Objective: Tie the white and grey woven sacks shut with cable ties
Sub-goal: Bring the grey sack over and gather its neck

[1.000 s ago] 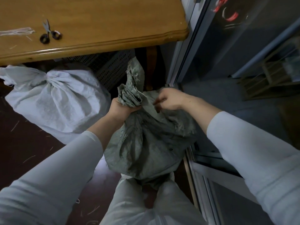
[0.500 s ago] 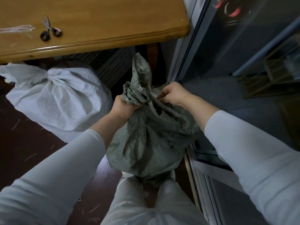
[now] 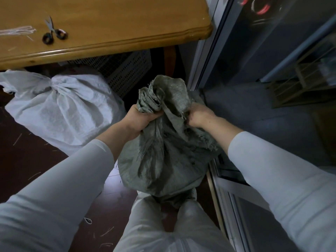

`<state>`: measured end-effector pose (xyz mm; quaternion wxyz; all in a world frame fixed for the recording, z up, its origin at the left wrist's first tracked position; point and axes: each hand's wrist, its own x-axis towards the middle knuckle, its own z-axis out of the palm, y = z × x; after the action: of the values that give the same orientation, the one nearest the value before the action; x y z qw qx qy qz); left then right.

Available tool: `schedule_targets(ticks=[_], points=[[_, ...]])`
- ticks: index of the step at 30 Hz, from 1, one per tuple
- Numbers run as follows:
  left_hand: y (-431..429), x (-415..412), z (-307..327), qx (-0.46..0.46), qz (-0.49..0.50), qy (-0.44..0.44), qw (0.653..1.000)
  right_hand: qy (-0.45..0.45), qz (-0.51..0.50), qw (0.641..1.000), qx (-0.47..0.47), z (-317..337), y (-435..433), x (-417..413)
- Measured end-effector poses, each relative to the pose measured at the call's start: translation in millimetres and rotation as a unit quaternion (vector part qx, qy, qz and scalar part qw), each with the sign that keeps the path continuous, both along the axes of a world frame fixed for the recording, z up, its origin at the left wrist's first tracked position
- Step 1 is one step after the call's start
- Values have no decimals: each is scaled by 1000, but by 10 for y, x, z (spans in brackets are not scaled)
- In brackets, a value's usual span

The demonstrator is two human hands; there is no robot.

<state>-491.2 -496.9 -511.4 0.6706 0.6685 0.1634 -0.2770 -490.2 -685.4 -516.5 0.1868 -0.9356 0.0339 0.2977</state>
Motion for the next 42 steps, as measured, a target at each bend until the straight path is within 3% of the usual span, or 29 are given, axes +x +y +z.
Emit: schedule_targets(ticks=[2, 4, 5, 7, 9, 11, 16, 20, 22, 24, 27, 29, 33, 36, 39, 42], points=[[1, 3, -9, -12, 21, -2, 1000, -158, -126, 974, 106, 54, -59, -36], [6, 7, -27, -12, 42, -6, 999, -325, -156, 909, 209, 138, -88, -91], [9, 11, -39, -15, 49, -7, 999, -343, -149, 888, 268, 168, -82, -115], [7, 28, -57, -23, 53, -10, 998, -252, -114, 887, 370, 271, -5, -189], [1, 51, -73, -21, 65, -15, 998, -115, -52, 904, 408, 323, 34, -229], [15, 65, -75, -9, 81, -16, 997, -81, 9, 929, 361, 293, 2, -236], [28, 63, -72, 0, 103, -6, 995, -138, 64, 970, 190, 217, -204, -271], [12, 89, -60, -1, 141, -4, 990, -8, 129, 986, 107, 253, -198, -350], [5, 104, -60, 8, 139, 2, 990, 2, 165, 985, 51, 210, -105, -351], [14, 113, -67, 15, 140, 3, 990, -53, 169, 983, 45, 164, -41, -352], [26, 110, -58, 20, 161, -1, 987, -147, 148, 970, 128, 202, -23, -381], [20, 112, -49, 23, 176, -5, 984, -119, 115, 973, 161, 231, -48, -386], [-2, 115, -12, 29, 176, -5, 984, 19, 97, 986, 137, 222, -140, -340], [5, 133, 15, 35, 186, -5, 982, 90, 150, 985, -1, 199, -236, -298], [23, 132, -2, 39, 183, -11, 982, 59, 153, 971, -174, 276, -299, -201], [13, 115, 20, 40, 190, -13, 981, -3, 108, 960, -260, 645, -322, -17]])
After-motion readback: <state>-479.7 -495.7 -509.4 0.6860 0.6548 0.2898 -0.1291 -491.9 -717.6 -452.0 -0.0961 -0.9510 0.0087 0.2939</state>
